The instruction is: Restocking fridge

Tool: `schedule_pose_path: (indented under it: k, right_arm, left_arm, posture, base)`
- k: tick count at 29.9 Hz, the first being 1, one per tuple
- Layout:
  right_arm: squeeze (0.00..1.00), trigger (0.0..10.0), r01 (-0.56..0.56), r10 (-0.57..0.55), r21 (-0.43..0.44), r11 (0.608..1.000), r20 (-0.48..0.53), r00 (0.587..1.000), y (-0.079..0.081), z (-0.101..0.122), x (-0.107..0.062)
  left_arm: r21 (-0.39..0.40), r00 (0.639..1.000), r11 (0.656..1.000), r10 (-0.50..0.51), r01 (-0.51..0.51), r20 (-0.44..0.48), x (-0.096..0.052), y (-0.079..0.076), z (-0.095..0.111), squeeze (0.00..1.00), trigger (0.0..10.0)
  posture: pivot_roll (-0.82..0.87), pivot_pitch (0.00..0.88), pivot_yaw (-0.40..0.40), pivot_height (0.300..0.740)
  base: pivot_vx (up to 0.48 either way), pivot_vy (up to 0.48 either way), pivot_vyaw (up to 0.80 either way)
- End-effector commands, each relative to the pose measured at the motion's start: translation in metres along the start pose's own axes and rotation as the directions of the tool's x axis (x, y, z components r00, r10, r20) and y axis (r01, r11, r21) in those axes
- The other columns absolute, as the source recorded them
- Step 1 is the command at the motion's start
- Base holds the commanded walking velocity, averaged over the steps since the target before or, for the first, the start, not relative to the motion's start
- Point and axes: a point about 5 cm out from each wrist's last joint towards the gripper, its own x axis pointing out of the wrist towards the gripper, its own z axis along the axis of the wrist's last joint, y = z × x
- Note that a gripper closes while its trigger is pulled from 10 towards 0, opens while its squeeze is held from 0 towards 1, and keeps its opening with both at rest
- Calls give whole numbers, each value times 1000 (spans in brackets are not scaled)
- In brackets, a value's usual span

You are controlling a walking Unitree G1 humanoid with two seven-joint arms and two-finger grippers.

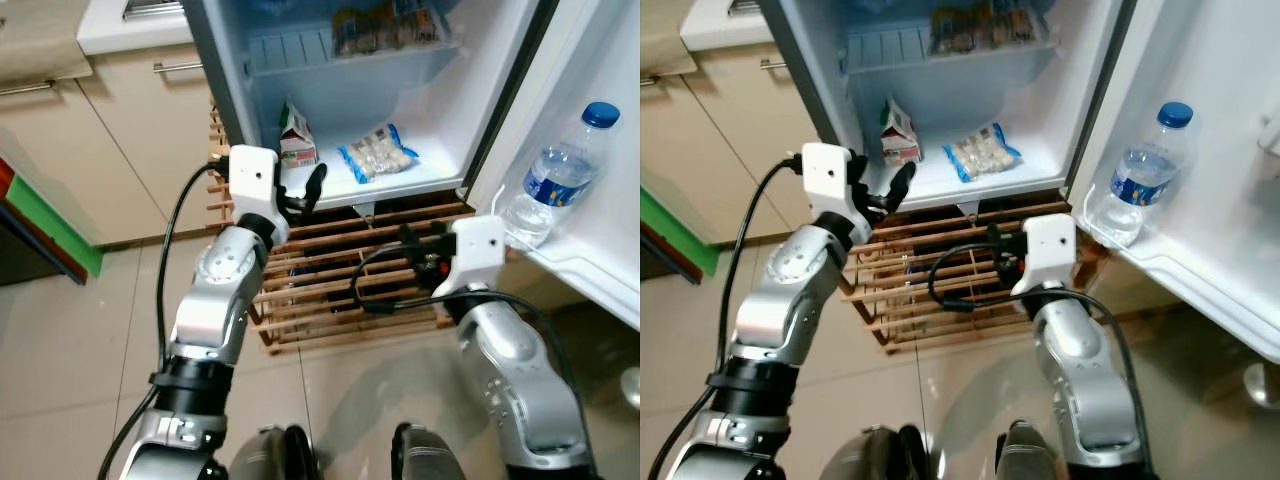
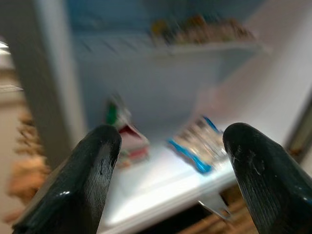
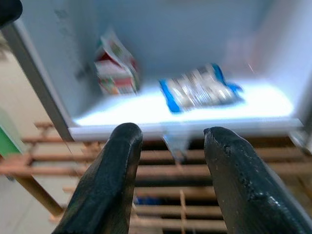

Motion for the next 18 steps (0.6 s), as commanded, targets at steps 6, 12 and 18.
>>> schedule_pose_path:
  k: [6, 12, 18]
  right_arm:
    - [122, 10000, 49, -48, -5, 999, 36, 998, -4, -2, 3]
    - [122, 10000, 78, -77, -11, 997, 39, 996, -8, -5, 4]
    - [125, 10000, 127, -127, -30, 991, 23, 992, -16, -12, 7]
  left_arm:
    - [29, 997, 997, -77, 77, -16, 4, -17, 6, 0, 10000]
    - [26, 991, 991, -133, 133, -7, 7, -27, 8, 0, 10000]
    - [29, 976, 976, -217, 217, -6, 4, -41, 9, 0, 10000]
  posture:
    - [-195, 46, 105, 740]
    - [-201, 44, 112, 740]
    - [-191, 41, 110, 740]
  base:
    - [454, 0, 0]
    - [477, 0, 0]
    - [479, 0, 0]
